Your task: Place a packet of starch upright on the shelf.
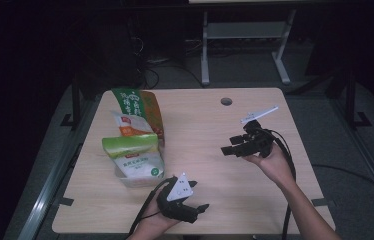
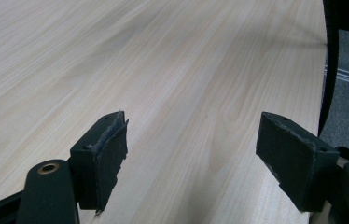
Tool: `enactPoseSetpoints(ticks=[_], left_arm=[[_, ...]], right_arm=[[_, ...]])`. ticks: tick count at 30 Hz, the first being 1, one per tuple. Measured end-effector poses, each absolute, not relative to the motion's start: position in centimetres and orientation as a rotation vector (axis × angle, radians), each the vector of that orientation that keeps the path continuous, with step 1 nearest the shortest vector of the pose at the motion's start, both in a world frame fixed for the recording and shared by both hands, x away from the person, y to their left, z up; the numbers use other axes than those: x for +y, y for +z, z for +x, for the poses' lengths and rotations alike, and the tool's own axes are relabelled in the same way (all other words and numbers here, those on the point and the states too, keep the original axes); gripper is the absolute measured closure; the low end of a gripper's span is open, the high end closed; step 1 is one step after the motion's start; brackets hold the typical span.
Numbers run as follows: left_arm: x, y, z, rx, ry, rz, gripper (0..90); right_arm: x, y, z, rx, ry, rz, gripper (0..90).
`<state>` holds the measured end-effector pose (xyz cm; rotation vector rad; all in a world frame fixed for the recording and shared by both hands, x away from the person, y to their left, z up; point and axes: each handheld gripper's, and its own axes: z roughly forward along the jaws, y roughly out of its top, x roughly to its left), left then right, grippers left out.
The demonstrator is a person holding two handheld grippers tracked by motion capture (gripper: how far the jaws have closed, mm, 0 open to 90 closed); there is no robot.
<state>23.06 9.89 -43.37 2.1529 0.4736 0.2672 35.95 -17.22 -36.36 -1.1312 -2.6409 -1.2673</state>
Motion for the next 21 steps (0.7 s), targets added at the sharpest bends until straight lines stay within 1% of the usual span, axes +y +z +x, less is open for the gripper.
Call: enactPoseSetpoints(ticks=[6, 21], left_arm=[[10.0, -43.3, 23.1, 0.48, 0.262, 2.159, 24.1], [10.0, -43.4, 23.2, 0.48, 0.259, 2.165, 23.0]], right_arm=[[-18.0, -36.5, 35.4, -2.634, -1.27, -1.152, 37.1], [-20.7, -38.1, 33.5, -2.6, -1.276, -1.232, 35.2]])
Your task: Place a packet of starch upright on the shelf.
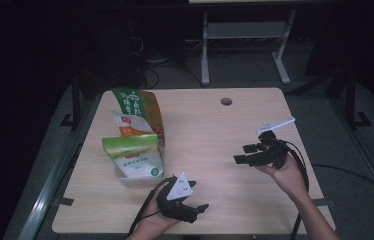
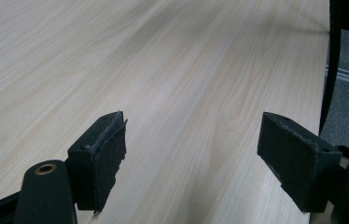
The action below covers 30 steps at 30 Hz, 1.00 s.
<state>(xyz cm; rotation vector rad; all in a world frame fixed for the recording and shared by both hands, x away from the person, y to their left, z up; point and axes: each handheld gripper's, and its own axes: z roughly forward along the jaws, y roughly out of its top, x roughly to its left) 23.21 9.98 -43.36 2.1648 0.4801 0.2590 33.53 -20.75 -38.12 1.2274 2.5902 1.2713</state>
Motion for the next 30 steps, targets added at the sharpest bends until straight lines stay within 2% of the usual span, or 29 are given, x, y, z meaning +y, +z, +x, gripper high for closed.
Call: enactPoseSetpoints(ticks=[17, 30], left_arm=[[9.9, -43.6, 23.2, 0.498, 0.231, 2.151, 22.8], [10.2, -43.3, 23.2, 0.512, 0.222, 2.138, 22.8]], right_arm=[[-24.6, -41.7, 30.2, 2.538, 1.292, 1.339, 34.8], [-25.9, -43.2, 28.1, 2.518, 1.295, 1.364, 34.4]])
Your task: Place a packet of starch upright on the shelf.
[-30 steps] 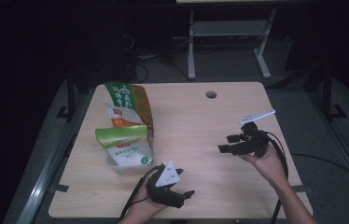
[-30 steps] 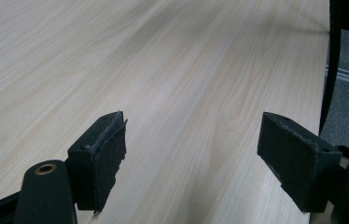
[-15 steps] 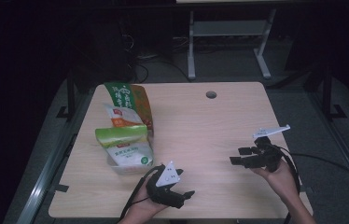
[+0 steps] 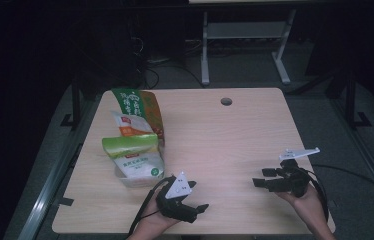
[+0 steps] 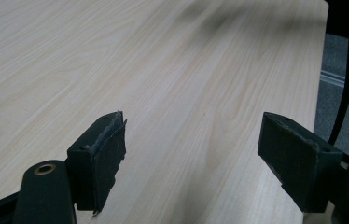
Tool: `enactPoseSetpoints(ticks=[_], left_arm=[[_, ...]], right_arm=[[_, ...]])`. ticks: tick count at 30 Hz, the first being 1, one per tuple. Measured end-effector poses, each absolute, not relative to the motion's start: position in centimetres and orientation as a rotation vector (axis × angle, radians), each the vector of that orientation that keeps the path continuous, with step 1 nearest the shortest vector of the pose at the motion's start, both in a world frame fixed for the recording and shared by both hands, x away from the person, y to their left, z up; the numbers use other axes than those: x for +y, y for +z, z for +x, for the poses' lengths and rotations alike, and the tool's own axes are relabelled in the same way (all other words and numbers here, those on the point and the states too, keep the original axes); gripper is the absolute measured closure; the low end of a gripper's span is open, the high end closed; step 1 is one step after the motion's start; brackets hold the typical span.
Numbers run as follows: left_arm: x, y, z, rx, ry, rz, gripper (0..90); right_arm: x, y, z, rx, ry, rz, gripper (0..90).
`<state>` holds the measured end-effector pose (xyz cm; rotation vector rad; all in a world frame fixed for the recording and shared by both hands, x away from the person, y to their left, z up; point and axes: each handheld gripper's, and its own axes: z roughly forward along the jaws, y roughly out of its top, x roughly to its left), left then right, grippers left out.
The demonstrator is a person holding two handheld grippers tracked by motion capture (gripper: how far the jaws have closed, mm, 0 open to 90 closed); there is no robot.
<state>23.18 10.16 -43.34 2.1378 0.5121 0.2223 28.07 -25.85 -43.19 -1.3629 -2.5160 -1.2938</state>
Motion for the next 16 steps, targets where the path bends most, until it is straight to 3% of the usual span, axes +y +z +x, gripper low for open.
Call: enactPoseSetpoints(ticks=[16], left_arm=[[10.1, -43.3, 23.1, 0.51, 0.199, 2.136, 22.8]], right_arm=[[-25.9, -44.2, 24.8, -2.534, -1.332, -1.389, 32.2]])
